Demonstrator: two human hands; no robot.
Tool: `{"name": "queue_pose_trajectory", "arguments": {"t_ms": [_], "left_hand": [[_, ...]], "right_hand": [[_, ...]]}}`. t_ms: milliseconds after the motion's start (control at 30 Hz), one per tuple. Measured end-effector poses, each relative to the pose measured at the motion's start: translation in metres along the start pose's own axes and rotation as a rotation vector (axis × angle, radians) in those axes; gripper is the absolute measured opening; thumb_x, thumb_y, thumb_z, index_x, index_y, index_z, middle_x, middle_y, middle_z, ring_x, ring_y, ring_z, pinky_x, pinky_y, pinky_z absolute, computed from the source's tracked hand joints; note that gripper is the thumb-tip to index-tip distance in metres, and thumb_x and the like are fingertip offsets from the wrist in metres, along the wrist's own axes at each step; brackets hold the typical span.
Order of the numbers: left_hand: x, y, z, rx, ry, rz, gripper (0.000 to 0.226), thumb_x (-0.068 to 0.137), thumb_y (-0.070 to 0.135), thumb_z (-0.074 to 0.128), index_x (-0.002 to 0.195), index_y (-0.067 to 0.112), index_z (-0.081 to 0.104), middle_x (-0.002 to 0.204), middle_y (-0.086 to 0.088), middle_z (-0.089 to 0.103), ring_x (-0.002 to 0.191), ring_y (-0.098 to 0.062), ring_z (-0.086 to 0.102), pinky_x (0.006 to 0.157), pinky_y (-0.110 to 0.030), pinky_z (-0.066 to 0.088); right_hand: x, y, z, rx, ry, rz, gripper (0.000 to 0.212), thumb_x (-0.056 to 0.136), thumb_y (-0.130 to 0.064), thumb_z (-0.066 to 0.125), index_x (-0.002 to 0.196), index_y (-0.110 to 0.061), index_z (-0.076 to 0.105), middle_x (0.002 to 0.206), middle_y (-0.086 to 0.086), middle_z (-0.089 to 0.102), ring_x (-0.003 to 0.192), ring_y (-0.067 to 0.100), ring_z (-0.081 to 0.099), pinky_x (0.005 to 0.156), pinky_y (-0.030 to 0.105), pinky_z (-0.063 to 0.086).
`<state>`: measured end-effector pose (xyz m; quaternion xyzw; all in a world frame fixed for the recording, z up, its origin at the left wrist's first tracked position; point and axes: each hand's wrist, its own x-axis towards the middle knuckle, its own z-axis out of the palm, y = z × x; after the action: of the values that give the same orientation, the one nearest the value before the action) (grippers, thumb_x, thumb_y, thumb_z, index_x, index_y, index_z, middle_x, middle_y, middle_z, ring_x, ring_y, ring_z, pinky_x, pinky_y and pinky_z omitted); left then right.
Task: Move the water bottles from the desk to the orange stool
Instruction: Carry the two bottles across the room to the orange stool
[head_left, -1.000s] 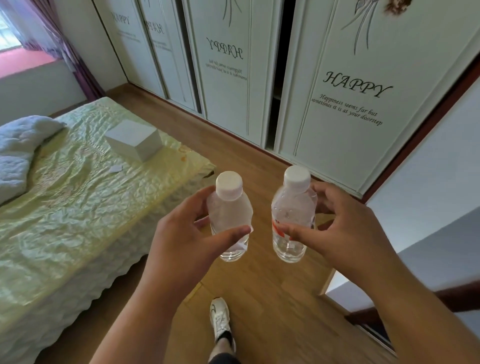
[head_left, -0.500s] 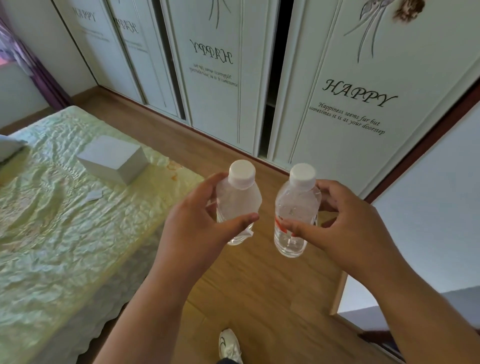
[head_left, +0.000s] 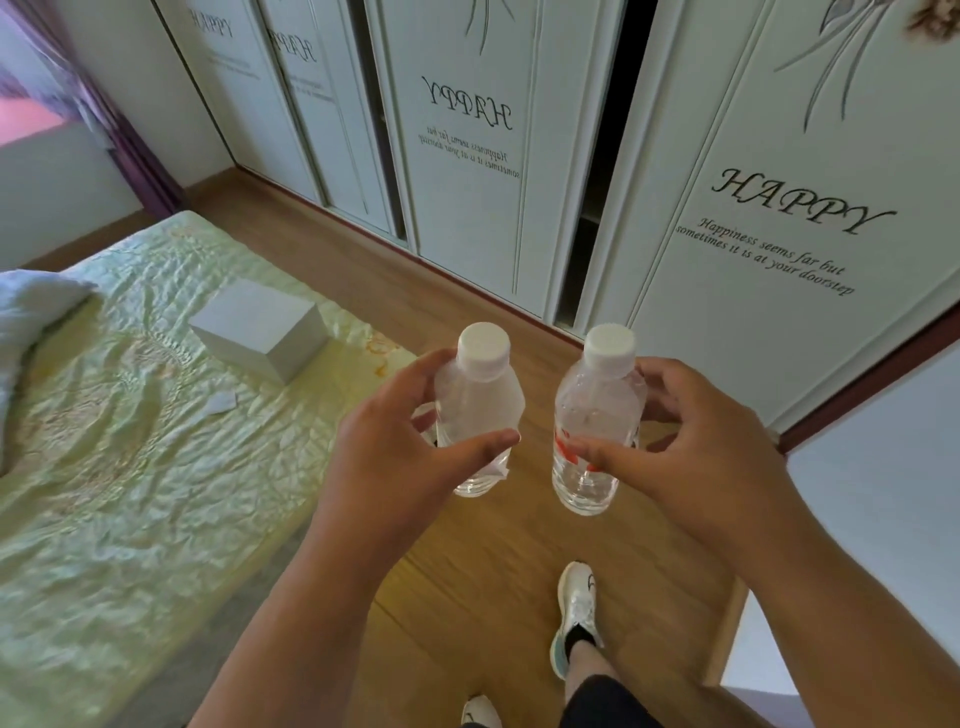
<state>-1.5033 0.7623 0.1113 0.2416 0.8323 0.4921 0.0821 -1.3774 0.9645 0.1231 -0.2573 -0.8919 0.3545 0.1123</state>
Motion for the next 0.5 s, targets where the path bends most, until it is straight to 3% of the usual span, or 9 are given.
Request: {"name": "queue_pose_trajectory", "arguments": {"t_ms": [67, 267, 500], "left_hand": [[0.019, 0.001, 0.003, 0.006, 0.008, -0.008, 0.093, 0.055, 0.062, 0.087, 0.139, 0.048, 0.052, 0.120, 0.032, 0.062, 0.106, 0.010, 0.061, 0.082, -0.010, 0.045], [0.086, 0.016, 0.026, 0.081, 0.053, -0.004, 0.091, 0.056, 0.067, 0.085, 0.138, 0.051, 0.051, 0.121, 0.032, 0.062, 0.103, 0.011, 0.060, 0.076, -0.004, 0.039], [0.173, 0.036, 0.067, 0.119, 0.097, -0.014, 0.087, 0.056, 0.070, 0.082, 0.136, 0.052, 0.052, 0.113, 0.040, 0.060, 0.102, 0.018, 0.059, 0.078, -0.008, 0.044]], "right_hand": [[0.024, 0.004, -0.001, 0.010, -0.011, -0.015, 0.075, 0.062, -0.072, 0.075, 0.126, -0.050, 0.042, 0.116, -0.028, 0.056, 0.101, -0.001, 0.060, 0.089, 0.028, 0.052], [0.106, 0.026, -0.012, 0.050, -0.032, -0.051, 0.084, 0.062, -0.073, 0.078, 0.134, -0.045, 0.045, 0.127, -0.021, 0.062, 0.106, 0.000, 0.061, 0.093, 0.040, 0.057], [0.210, 0.054, -0.040, 0.073, -0.051, -0.106, 0.084, 0.060, -0.072, 0.078, 0.133, -0.044, 0.046, 0.114, -0.029, 0.057, 0.096, -0.012, 0.055, 0.091, 0.026, 0.051]]}}
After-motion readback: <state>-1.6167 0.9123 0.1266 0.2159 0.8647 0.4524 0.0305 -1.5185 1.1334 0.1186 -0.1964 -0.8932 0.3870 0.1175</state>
